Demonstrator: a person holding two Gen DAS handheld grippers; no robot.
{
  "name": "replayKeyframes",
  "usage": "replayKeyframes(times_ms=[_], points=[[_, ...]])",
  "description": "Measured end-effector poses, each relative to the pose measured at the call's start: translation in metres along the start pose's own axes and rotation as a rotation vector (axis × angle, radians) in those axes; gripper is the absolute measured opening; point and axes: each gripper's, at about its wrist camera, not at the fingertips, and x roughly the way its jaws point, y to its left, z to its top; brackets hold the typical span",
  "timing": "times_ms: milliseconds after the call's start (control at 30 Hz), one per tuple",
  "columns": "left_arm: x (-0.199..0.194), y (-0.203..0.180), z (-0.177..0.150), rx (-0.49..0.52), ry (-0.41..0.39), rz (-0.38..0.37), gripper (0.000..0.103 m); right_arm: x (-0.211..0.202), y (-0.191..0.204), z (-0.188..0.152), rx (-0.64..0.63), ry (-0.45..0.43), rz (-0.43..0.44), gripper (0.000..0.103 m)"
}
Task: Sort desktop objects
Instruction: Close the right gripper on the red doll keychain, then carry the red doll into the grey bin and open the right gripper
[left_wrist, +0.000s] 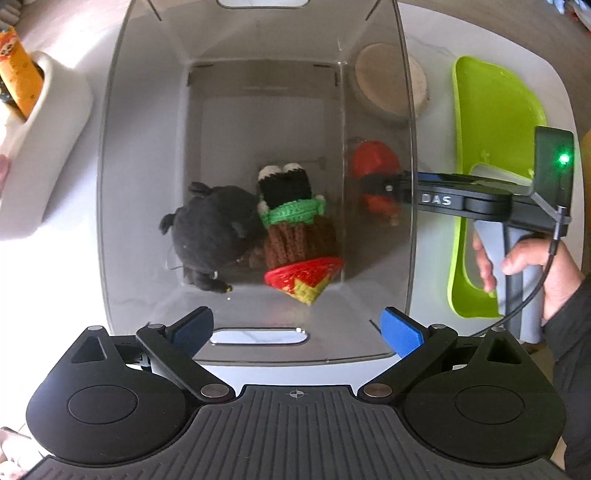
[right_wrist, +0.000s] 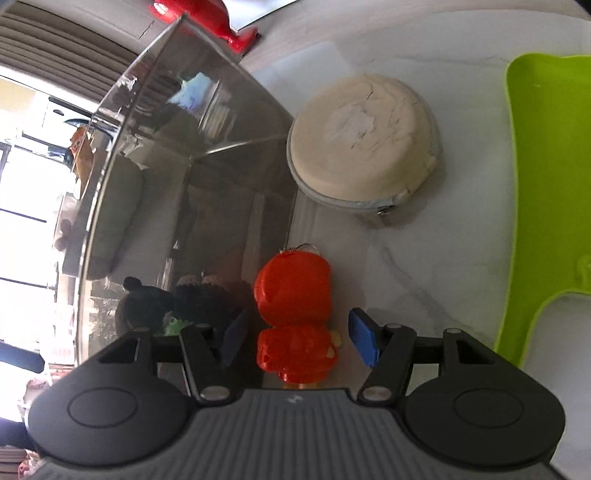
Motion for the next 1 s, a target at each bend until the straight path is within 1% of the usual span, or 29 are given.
replayKeyframes(times_ms=[100,200,233,300,333,400,533,600,667,767,900,1000], points=[[0.003,0.001,0.001,-0.01,0.009,-0.002,0.1,0.004,0.001,-0.002,0.001,0.013,-0.012,0.063],[0.002,0.003,0.001,-0.021,0.009,-0.047,0.1,0.003,0.0,-0.005,0.009,0.01,-0.011,0.063],[-0.001,0.0,0.001,-0.01,0.0,-0.067,0.1,0.002,0.0,-0.006,0.011,0.01,-0.013,0.062],[-0.006,-0.005,0.001,0.017,-0.019,-0.106,0.1,0.001,0.001,-0.008,0.01,0.011,-0.02,0.054],[-0.009,-0.009,0.001,0.033,-0.026,-0.136,0.1,0.0,0.001,-0.01,0.02,0.01,-0.015,0.046],[-0.013,-0.014,0.001,0.058,-0.027,-0.214,0.1,-0.001,0.002,-0.013,0.036,0.007,-0.007,0.046],[-0.018,-0.024,0.002,0.094,0.002,-0.415,0.1,-0.004,0.004,-0.022,0.038,-0.004,-0.022,0.045],[-0.02,-0.028,0.001,0.105,0.003,-0.476,0.1,-0.008,0.005,-0.028,0.037,-0.016,-0.04,0.045],[-0.023,-0.032,-0.002,0.126,-0.004,-0.504,0.1,-0.009,0.003,-0.024,0.036,-0.029,-0.055,0.045],[-0.023,-0.034,-0.007,0.14,-0.005,-0.531,0.101,-0.025,-0.001,-0.031,0.064,-0.046,-0.068,0.045],[-0.025,-0.022,-0.015,0.125,-0.006,-0.557,0.101,-0.071,-0.004,-0.024,0.086,-0.112,-0.093,0.045],[-0.027,-0.004,-0.022,0.104,-0.01,-0.547,0.101,-0.111,0.005,-0.023,0.077,-0.18,-0.116,0.045]])
